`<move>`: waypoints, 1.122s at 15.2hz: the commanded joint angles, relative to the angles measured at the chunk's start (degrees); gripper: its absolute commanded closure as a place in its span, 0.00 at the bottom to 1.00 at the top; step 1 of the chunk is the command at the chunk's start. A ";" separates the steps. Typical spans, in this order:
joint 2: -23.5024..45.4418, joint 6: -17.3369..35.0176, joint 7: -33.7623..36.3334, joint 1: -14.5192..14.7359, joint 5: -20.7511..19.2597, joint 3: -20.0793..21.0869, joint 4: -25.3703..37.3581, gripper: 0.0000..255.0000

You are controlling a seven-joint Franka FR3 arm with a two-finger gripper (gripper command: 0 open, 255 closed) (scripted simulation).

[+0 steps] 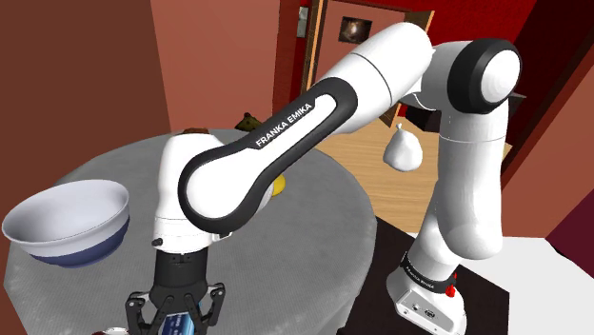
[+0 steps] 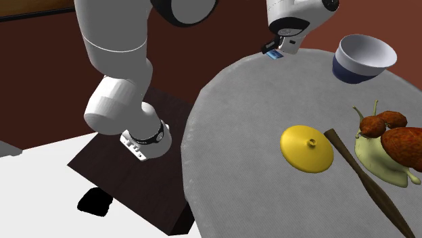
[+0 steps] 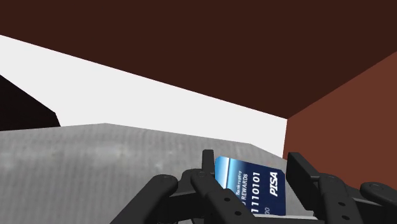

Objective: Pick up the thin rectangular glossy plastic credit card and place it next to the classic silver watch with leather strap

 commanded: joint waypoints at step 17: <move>-4.39 -6.46 -0.80 -3.18 1.00 -0.12 1.33 0.00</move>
